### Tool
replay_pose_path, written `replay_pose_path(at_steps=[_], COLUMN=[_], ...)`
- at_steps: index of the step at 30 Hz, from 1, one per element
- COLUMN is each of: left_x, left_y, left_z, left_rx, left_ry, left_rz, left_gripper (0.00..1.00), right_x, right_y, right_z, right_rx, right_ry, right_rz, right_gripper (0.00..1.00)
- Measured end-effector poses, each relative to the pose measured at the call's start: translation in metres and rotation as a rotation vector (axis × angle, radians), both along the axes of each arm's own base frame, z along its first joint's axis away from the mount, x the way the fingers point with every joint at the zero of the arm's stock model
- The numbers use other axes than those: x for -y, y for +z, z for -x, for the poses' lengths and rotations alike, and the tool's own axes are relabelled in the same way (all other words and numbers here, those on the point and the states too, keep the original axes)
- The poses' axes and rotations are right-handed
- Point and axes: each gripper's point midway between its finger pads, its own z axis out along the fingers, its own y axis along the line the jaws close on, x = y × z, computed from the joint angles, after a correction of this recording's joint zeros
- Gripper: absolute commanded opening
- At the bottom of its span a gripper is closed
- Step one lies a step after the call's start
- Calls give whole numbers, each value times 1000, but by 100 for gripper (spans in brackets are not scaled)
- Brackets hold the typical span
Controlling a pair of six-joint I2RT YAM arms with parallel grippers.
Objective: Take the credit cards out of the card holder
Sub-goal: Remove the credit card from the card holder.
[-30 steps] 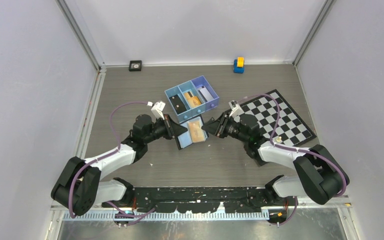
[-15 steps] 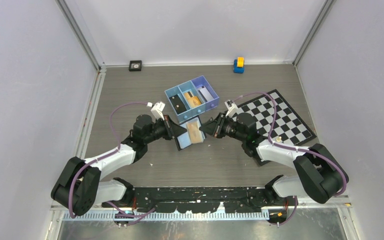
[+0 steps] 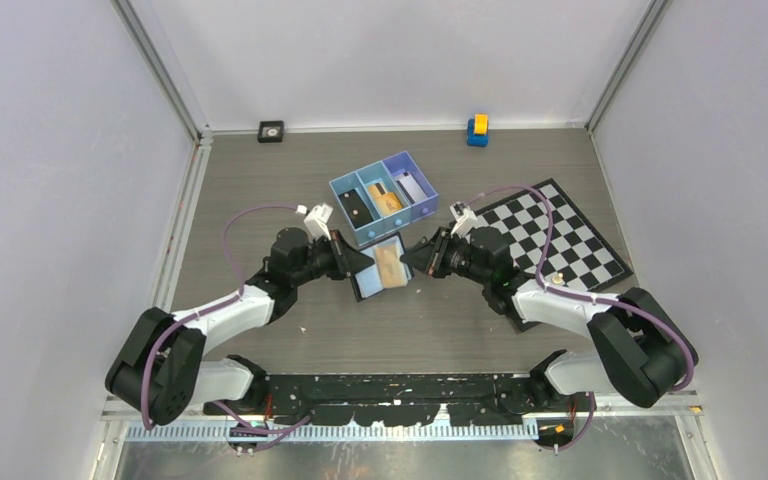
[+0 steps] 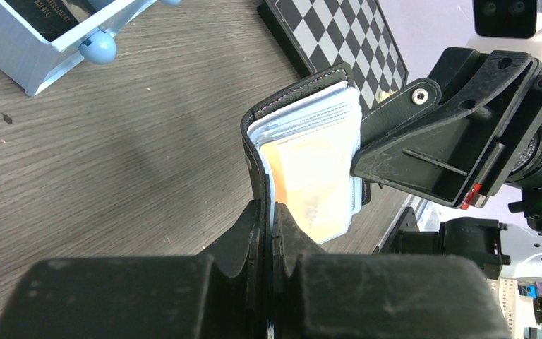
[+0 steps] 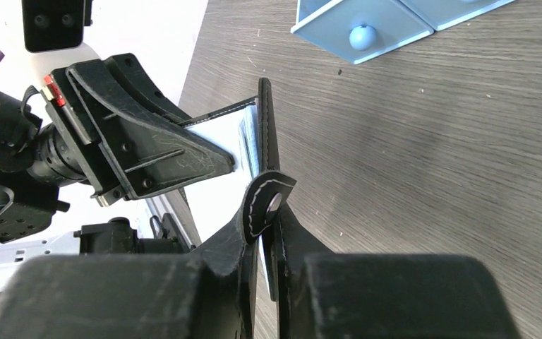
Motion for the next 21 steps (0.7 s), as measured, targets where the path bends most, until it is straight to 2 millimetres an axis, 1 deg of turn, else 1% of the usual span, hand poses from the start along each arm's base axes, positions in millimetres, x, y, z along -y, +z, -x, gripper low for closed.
replay_pose_path(at_steps=[3, 10, 16, 20, 21], left_x=[-1, -1, -1, -3, -2], left_y=[-1, 1, 2, -6, -6], left_z=[-1, -2, -1, 5, 4], left_rx=[-2, 1, 8, -27, -28], left_ry=[5, 16, 39, 61, 67], left_rz=[-3, 7, 55, 85, 89], left_gripper=[3, 14, 20, 20, 20], right_x=[3, 4, 6, 8, 9], right_y=[-4, -2, 1, 0, -1], right_z=[-2, -4, -4, -4, -3], right_rx=[-5, -1, 0, -7, -12], right_ry=[-20, -37, -50, -63, -68], right_rz=[17, 17, 11, 9, 8], right_gripper=[1, 1, 1, 1, 1])
